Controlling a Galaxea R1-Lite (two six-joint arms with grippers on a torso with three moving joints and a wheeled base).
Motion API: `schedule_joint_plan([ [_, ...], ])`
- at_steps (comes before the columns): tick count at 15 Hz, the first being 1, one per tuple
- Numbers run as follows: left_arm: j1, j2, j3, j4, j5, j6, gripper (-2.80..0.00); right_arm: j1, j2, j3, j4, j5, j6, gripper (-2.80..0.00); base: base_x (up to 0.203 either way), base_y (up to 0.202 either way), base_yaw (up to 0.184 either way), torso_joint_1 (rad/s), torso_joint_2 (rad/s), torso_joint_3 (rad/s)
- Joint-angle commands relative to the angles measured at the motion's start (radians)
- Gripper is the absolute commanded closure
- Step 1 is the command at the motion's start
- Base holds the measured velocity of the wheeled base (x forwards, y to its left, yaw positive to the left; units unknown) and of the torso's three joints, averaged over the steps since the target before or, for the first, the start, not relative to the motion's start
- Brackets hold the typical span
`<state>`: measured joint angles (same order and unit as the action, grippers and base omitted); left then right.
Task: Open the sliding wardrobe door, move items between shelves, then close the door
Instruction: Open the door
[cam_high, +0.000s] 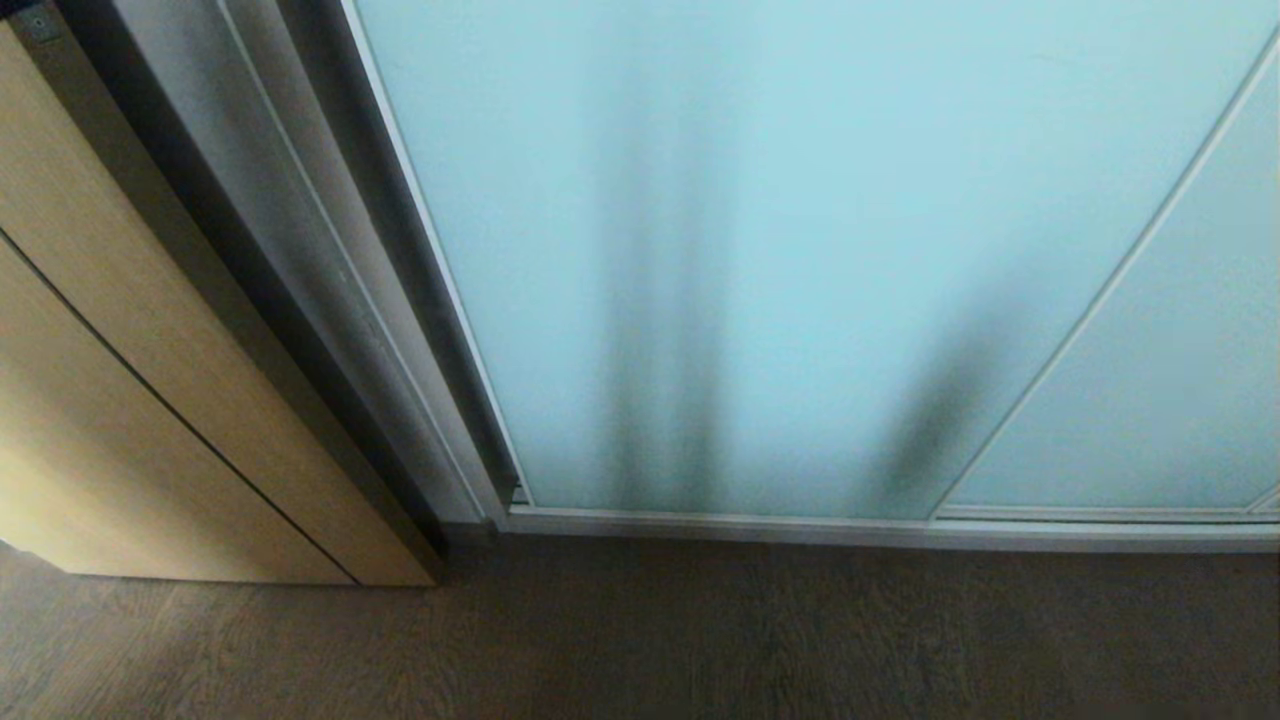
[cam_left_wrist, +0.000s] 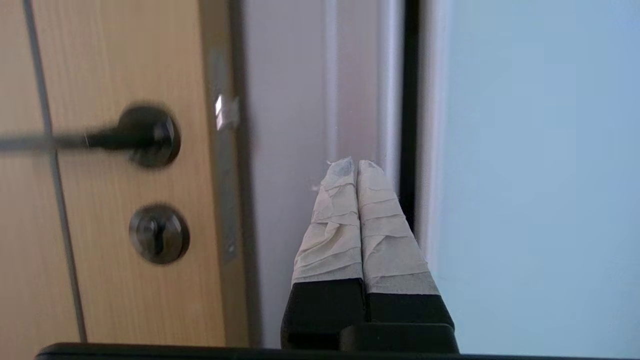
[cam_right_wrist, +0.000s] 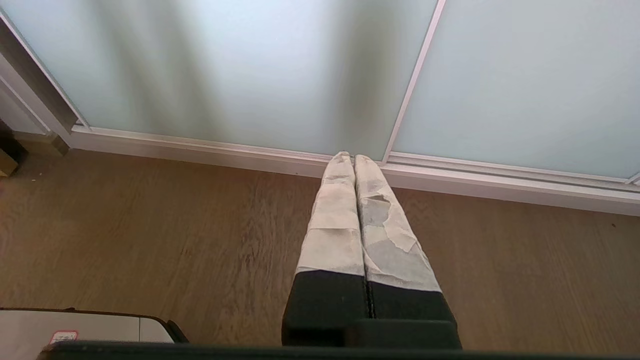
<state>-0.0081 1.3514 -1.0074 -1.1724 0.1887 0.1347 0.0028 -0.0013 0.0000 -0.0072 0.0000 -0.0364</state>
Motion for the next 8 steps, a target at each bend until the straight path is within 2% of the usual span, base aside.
schedule_joint_plan([
  [1, -0.011, 0.123, -0.075, 0.001, 0.053, 0.004, 0.00, 0.000, 0.001, 0.000, 0.000, 0.000, 0.000, 0.00, 0.000, 0.000, 0.000, 0.000, 0.00, 0.000],
  [3, -0.020, 0.161, -0.112, 0.042, 0.074, 0.002, 0.00, 0.000, 0.001, 0.000, 0.000, 0.000, 0.000, 0.00, 0.000, 0.000, 0.000, 0.000, 0.00, 0.000],
  [8, -0.066, 0.251, -0.138, 0.086, 0.066, -0.006, 0.00, 0.000, 0.001, 0.000, 0.000, 0.000, 0.000, 0.00, 0.000, 0.000, 0.000, 0.000, 0.00, 0.000],
])
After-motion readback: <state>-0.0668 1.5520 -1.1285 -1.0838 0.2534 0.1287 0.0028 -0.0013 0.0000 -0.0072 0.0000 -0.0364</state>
